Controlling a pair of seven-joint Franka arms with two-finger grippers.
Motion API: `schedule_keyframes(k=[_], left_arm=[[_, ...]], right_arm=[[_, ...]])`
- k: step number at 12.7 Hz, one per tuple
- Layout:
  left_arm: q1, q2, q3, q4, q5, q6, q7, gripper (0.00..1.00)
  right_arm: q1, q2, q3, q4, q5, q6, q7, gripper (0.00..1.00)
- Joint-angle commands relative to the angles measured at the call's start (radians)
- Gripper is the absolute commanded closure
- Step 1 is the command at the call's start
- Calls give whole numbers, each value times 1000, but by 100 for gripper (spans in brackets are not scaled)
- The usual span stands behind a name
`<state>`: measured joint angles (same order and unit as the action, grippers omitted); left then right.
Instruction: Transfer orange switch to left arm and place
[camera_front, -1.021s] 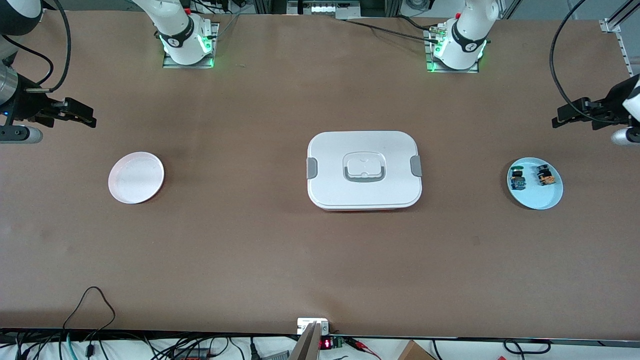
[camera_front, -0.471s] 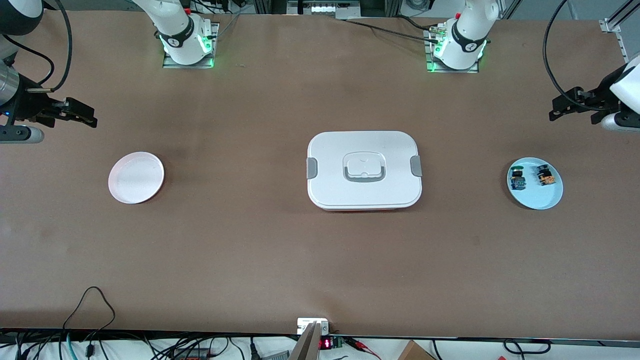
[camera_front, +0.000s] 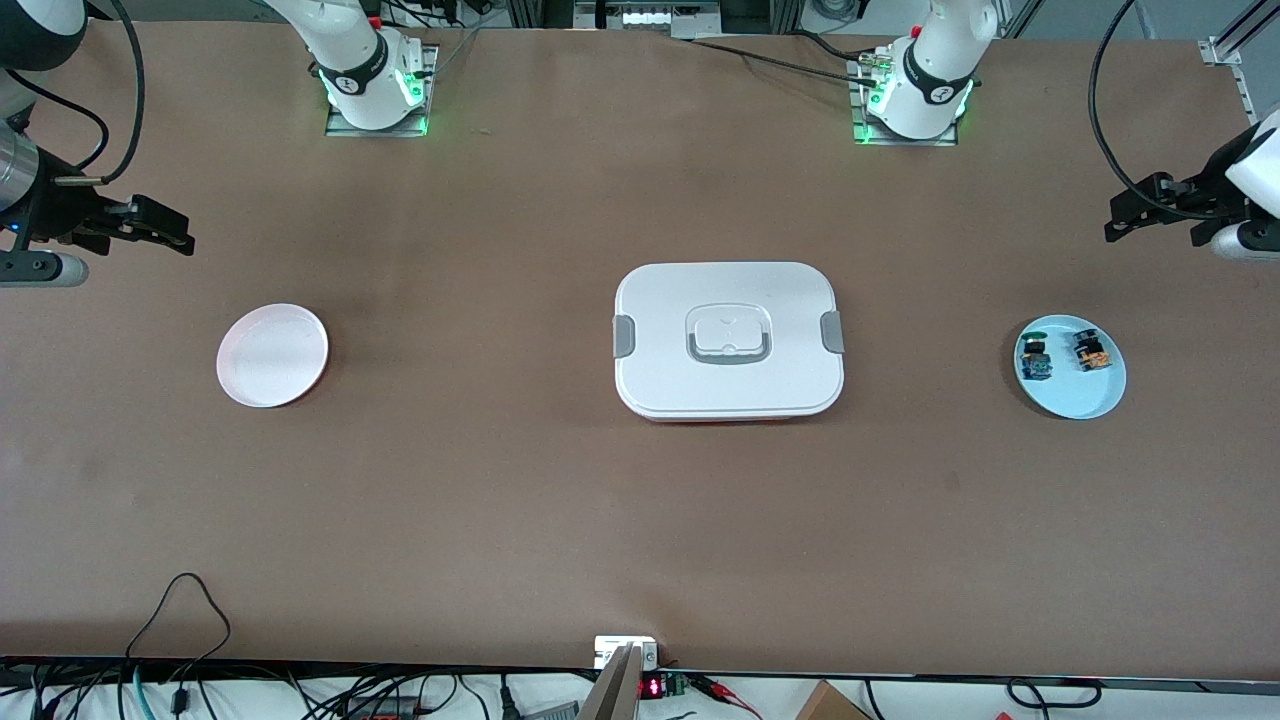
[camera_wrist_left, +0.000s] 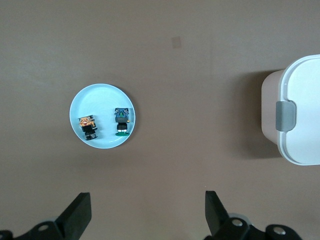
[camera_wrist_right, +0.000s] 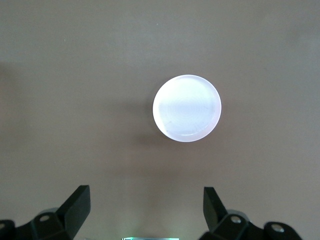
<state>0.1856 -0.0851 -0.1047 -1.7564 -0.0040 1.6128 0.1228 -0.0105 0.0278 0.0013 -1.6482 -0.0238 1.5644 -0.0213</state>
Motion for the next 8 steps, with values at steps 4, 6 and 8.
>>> schedule_keyframes(k=[4,6,8], left_arm=[[-15,19,-4,46,36,-40,-12,0],[-12,22,0,58,27,-40,-17,0],[-12,30,0,72,26,-42,-22,0]], right_arm=[[-2,-6,8,2,7,3,-8,0],[-2,-6,8,2,5,3,-9,0],[-2,-8,8,1,5,2,-9,0]])
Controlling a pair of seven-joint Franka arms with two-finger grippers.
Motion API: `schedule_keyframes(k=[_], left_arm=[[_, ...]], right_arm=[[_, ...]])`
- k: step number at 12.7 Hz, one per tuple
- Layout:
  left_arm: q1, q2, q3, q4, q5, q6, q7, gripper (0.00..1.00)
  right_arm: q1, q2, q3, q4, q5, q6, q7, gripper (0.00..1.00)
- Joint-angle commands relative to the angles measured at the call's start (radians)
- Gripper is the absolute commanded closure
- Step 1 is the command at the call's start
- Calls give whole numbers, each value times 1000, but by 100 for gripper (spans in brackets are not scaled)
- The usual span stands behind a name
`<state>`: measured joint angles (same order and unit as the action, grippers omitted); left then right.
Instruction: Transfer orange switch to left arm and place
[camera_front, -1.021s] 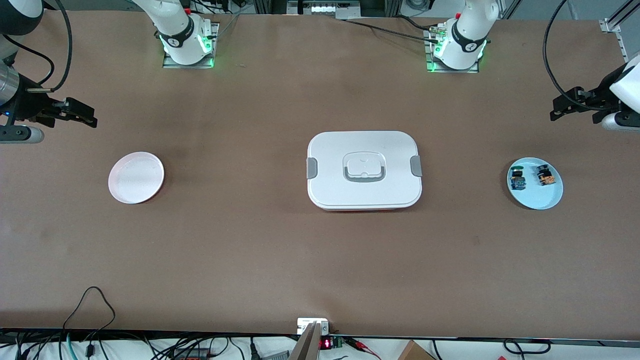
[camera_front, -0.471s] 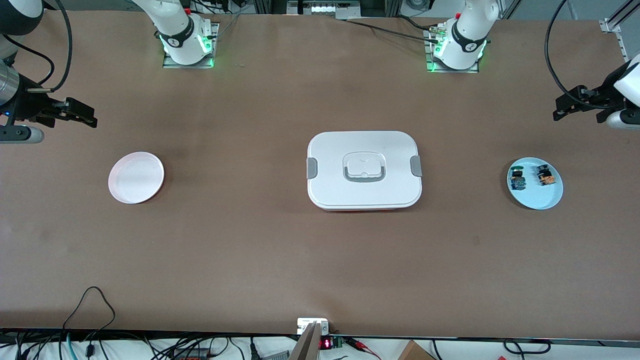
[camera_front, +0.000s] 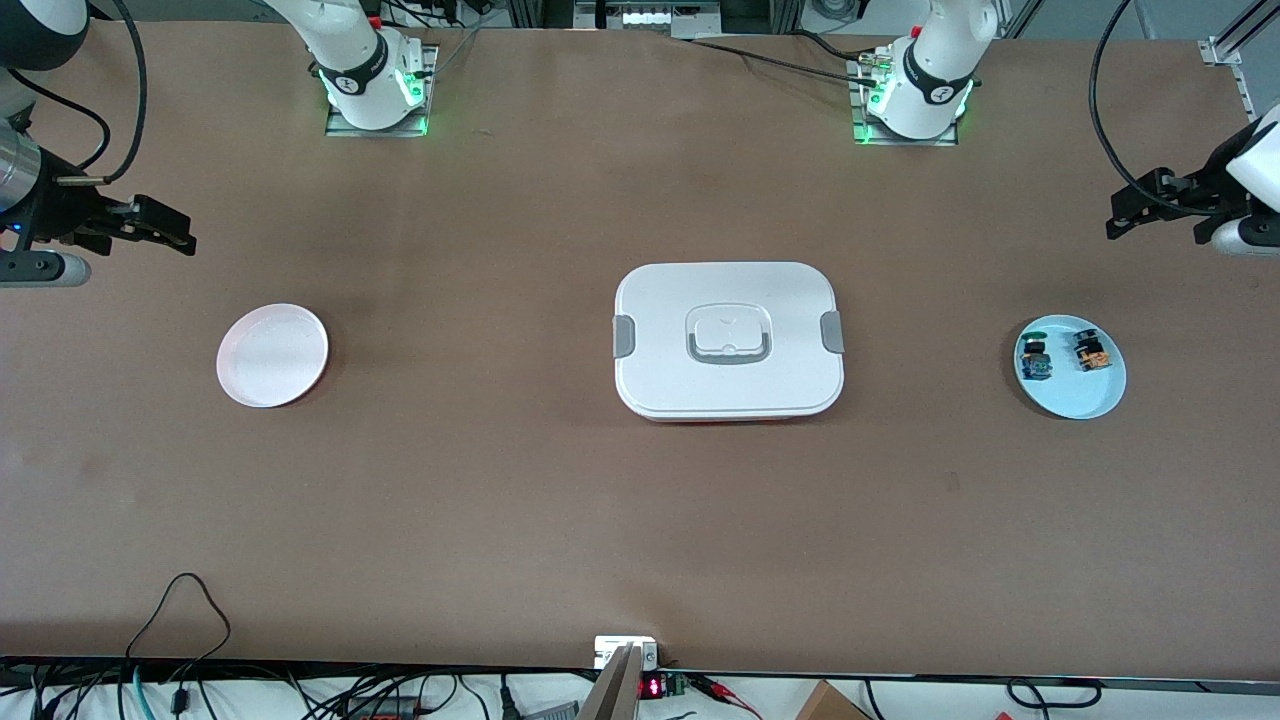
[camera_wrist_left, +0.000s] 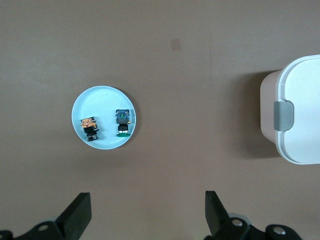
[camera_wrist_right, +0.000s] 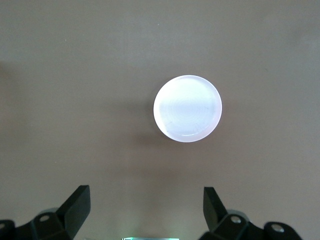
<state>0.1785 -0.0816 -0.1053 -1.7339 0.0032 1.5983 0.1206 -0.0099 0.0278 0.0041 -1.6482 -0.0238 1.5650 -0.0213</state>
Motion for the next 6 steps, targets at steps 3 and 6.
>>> schedule_keyframes(k=[3,6], left_arm=[[-5,31,1,53,17,-47,-19,0],[-4,29,1,56,12,-54,-19,0]], right_arm=[[-2,-8,5,2,5,0,-9,0],[11,-11,14,2,-4,1,-11,0]])
